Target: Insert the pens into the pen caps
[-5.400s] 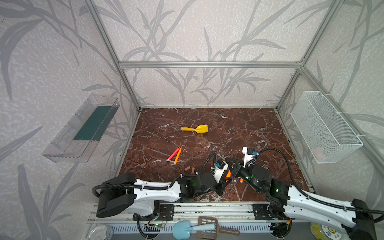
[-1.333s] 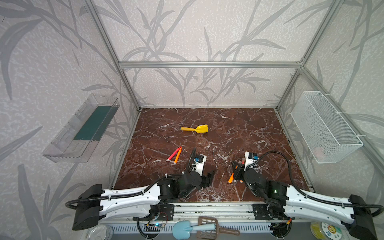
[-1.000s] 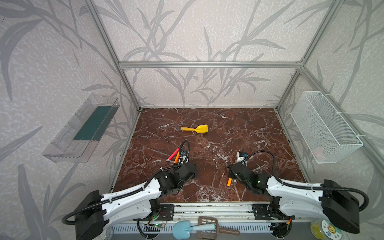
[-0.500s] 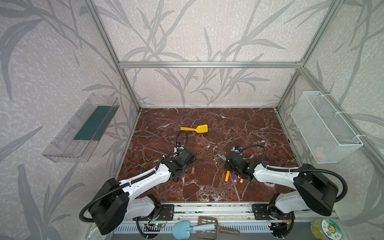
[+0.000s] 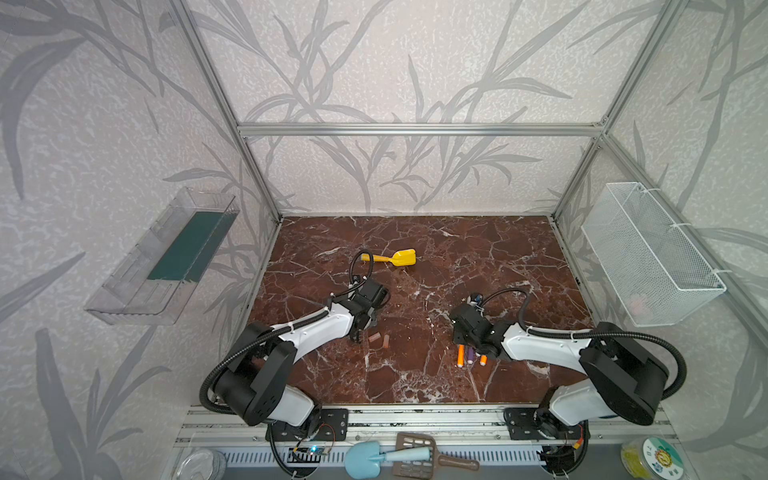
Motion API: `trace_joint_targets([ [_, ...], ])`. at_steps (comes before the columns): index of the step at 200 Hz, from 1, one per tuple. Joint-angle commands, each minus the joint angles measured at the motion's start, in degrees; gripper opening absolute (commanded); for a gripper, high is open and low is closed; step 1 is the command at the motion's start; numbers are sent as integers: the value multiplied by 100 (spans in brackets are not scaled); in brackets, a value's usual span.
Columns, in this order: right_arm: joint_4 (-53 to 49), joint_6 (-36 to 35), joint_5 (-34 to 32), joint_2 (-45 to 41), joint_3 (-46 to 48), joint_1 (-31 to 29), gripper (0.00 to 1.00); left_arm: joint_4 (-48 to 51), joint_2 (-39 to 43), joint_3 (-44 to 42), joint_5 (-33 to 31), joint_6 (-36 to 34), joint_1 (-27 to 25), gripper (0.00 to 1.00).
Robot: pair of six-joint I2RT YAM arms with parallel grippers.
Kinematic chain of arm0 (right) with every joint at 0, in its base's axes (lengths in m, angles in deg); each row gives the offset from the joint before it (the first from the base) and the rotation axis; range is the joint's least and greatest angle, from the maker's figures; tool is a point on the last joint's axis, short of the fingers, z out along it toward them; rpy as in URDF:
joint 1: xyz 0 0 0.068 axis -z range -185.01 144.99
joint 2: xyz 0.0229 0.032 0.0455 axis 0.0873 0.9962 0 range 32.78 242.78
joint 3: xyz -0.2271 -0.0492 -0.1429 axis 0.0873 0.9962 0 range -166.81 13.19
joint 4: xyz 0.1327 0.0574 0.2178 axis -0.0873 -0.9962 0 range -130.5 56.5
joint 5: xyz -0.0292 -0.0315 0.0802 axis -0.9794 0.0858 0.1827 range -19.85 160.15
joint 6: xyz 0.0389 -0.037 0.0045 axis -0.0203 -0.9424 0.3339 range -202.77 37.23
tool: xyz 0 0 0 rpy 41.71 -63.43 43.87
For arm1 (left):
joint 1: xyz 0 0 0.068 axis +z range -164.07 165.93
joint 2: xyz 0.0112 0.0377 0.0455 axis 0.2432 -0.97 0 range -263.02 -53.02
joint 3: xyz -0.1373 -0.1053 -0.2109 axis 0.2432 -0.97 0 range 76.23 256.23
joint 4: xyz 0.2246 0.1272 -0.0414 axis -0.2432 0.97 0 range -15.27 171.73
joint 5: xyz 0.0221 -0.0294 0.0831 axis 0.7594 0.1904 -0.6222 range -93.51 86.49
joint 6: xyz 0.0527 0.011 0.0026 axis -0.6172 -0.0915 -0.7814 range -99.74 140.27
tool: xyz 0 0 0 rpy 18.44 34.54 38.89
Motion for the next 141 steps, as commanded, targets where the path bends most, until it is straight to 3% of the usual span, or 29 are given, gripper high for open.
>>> trace_joint_targets([
  [1,-552,-82,-156,-70,-104,29,31,-32,-132,93,116,-34,173,65],
  [24,-627,-117,-91,-206,-138,29,35,-129,-318,76,299,-43,223,64],
  [80,-836,-174,-87,-1129,-9,4,39,-116,-772,116,605,2,254,50],
  [141,-836,-357,95,-2337,237,-49,44,-66,-546,66,663,-6,253,9],
])
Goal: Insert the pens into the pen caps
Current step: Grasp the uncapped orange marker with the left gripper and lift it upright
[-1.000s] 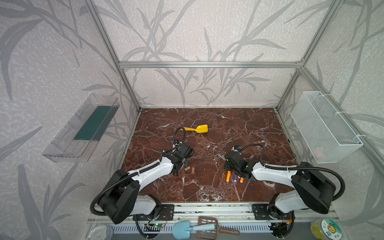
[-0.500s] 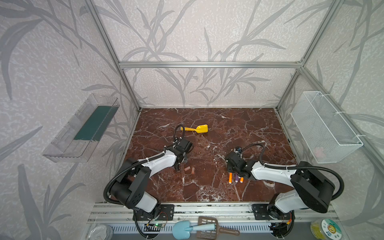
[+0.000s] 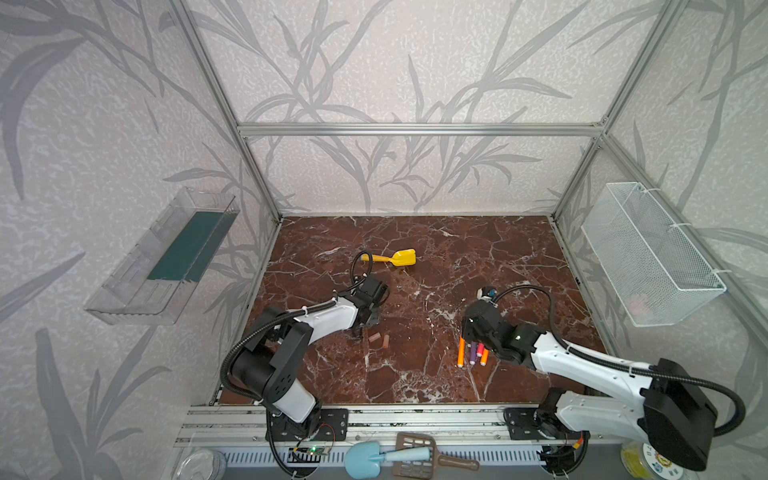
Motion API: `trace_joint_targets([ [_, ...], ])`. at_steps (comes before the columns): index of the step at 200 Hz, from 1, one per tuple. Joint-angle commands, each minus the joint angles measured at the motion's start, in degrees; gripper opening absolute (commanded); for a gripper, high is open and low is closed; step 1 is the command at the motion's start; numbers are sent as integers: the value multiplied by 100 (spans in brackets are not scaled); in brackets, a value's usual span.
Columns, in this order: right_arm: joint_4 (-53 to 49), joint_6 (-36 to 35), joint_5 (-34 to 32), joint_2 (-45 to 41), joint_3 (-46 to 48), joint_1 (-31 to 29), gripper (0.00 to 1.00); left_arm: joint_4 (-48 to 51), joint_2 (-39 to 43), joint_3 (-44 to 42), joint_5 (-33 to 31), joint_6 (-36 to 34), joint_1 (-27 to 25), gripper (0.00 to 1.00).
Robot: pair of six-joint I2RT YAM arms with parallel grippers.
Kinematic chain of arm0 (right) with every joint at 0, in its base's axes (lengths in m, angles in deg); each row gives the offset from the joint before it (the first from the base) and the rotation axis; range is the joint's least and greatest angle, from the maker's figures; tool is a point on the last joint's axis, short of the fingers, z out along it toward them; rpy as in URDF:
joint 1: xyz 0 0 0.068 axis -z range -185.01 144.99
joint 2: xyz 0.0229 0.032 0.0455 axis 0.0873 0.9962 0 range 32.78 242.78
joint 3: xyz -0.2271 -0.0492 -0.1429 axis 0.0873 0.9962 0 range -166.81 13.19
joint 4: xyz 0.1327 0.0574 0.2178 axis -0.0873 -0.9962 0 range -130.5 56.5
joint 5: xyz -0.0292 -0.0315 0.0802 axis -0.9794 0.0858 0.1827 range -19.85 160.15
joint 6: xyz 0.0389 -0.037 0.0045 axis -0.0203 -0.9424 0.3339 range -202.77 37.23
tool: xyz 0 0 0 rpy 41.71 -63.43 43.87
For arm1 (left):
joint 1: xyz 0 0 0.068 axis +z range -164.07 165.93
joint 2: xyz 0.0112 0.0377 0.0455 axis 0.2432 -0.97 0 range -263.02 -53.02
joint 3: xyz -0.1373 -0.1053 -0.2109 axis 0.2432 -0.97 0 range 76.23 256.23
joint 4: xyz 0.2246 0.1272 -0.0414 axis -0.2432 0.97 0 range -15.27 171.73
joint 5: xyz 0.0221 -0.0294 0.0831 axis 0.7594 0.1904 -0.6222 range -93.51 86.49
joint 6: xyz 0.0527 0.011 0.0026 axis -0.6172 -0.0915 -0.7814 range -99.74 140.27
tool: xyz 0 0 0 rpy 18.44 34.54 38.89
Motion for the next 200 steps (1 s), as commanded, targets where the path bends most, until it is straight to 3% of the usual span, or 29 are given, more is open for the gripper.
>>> trace_joint_targets([
  [1,-133,-146,66,-433,146,-43,44,315,117,-40,42,21,29,8],
  [24,-93,-182,160,-857,240,-69,46,504,436,50,92,-82,24,0],
  [69,394,-208,487,-1410,527,-87,49,502,1638,-66,463,-390,-265,0],
  [105,1920,-209,1240,-1662,1093,-104,54,392,2604,-150,3,-387,-1483,0],
  [129,2822,-80,1644,-1653,1321,-168,57,-48,2983,-329,111,-266,-2098,0],
  [200,3975,162,1733,-1090,1301,-706,58,-1783,2890,-777,275,-316,-3438,0],
])
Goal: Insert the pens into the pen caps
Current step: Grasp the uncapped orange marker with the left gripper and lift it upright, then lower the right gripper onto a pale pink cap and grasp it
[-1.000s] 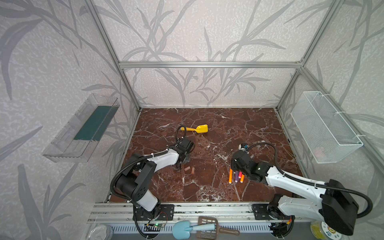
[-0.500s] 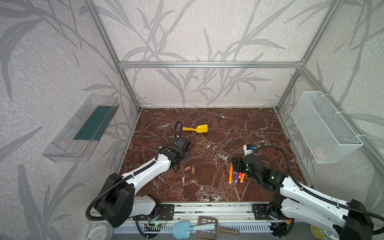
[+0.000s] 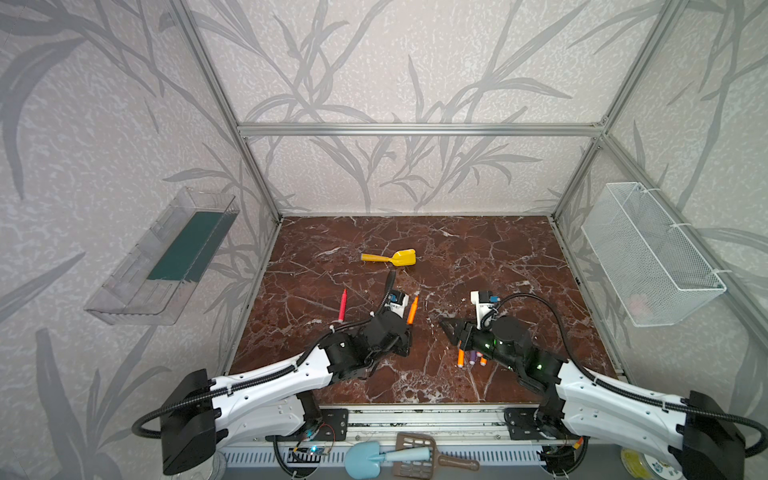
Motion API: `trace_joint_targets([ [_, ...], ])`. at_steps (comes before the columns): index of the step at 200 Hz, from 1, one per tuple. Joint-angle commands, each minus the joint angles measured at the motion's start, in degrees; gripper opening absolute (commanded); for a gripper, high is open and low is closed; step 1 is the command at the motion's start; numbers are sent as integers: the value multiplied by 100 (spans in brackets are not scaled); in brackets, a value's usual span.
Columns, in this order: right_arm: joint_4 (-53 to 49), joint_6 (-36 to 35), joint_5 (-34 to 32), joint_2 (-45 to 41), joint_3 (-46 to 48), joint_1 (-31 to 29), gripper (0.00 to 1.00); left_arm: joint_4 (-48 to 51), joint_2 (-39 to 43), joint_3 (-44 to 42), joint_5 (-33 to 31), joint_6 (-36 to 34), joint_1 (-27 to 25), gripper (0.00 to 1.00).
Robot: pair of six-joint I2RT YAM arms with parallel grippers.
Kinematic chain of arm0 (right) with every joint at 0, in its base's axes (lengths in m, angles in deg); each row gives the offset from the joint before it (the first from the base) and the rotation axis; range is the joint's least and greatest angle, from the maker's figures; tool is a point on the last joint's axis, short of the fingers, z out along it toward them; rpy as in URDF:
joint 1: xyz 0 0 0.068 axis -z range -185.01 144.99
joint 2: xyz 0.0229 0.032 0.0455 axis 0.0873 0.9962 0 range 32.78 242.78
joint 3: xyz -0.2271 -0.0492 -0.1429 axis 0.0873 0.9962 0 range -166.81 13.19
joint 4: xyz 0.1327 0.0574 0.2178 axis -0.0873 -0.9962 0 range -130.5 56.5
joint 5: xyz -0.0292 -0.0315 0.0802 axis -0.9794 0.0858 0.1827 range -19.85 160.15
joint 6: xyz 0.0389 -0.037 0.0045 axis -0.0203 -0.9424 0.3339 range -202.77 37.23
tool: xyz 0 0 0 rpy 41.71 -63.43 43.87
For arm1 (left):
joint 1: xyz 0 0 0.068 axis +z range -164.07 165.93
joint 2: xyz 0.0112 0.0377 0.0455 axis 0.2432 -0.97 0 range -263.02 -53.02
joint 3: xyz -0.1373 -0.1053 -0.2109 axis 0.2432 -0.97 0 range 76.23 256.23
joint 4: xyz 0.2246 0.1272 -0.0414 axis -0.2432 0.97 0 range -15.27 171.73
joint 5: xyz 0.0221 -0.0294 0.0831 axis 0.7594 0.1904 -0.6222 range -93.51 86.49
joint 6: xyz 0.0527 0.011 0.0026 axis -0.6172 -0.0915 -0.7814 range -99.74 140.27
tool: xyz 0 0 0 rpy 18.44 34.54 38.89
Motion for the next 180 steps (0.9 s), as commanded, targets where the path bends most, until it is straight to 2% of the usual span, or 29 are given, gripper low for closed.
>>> trace_joint_targets([
  [1,602,115,44,191,-15,-119,58,-743,-68,-11,-30,-54,-270,0],
  [37,762,189,16,434,-117,-163,58,-906,-366,114,-108,-142,-668,0],
  [65,781,201,-48,492,-156,-183,52,-997,-588,169,-161,-165,-828,0],
  [81,789,237,-53,526,-161,-196,42,-1027,-676,189,-179,-171,-866,0],
  [99,776,278,-53,571,-149,-202,22,-1079,-741,225,-104,-202,-890,0],
  [121,785,377,-35,589,-135,-209,8,-1082,-766,264,-100,-221,-906,0],
  [136,845,433,-27,572,-105,-231,5,-1095,-744,258,-130,-238,-913,9],
  [158,998,552,-35,532,-52,-303,1,-1230,-735,167,-228,-254,-906,32],
  [180,1240,696,-11,536,8,-413,0,-1557,-809,52,-274,-295,-913,42],
])
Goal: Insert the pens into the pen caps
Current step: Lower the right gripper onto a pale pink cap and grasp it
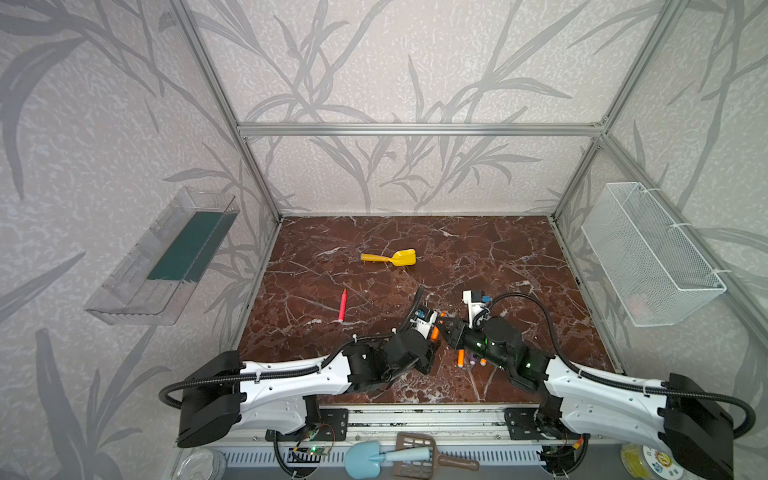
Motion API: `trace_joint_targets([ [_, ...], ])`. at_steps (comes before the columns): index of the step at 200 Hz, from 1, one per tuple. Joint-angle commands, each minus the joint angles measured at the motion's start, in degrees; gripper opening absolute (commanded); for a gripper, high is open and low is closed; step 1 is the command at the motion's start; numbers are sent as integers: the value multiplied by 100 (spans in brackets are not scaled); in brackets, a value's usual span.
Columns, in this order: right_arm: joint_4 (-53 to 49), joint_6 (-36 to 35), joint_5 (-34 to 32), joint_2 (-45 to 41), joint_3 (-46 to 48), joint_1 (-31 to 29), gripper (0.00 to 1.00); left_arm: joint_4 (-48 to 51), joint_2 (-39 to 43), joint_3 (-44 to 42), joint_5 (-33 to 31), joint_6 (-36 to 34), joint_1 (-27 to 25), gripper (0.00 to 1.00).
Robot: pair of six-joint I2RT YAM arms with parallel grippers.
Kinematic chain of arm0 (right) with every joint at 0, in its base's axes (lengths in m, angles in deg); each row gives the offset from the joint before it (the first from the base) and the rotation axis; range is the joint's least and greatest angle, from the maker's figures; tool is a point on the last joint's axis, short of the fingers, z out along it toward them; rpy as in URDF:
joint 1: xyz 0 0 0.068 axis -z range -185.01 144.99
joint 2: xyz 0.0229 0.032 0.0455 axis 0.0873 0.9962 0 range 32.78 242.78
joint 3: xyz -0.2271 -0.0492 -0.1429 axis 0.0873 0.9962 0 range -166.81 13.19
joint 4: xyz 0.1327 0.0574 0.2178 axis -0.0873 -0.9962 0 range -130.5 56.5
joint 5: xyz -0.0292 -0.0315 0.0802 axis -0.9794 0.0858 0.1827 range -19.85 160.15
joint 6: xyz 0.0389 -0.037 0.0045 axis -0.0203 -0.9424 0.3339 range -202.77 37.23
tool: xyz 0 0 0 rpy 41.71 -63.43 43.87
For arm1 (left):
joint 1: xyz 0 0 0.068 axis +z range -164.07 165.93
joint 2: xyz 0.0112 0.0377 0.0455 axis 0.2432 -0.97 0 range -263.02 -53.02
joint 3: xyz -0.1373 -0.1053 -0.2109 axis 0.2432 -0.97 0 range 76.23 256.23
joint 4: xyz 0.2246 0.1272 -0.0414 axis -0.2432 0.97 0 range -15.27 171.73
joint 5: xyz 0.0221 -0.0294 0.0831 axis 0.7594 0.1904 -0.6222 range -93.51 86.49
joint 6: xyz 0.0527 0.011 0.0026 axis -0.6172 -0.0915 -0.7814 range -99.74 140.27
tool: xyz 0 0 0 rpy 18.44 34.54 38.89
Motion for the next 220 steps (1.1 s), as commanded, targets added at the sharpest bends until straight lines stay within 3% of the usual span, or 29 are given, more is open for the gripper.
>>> trace_joint_targets([
  [1,472,195,29,-30,62,-132,0,-464,-60,-5,-159,-98,-22,42],
  [53,831,417,-77,-36,137,-571,0,-740,-291,-17,-331,-195,-20,44],
  [73,750,405,-197,-102,137,-679,0,-793,-284,-29,-388,-206,-16,32],
  [89,695,401,-258,-113,153,-689,0,-810,-235,-51,-472,-197,-12,12],
  [103,631,390,-355,-130,179,-688,14,-777,-174,-64,-535,-189,-4,0],
  [125,163,349,-636,-300,151,-688,44,-373,69,-65,-826,-68,45,0],
  [145,-460,211,-905,-551,52,-689,55,223,459,-101,-1069,94,224,0],
  [163,-1016,127,-1182,-746,-27,-689,57,754,970,-264,-920,289,684,0],
  [187,-1650,60,-1456,-754,-185,-694,57,1297,1793,-618,-183,450,1775,0],
  [220,-2261,-77,-1472,128,-809,-692,57,2204,2557,-741,149,420,2986,0],
])
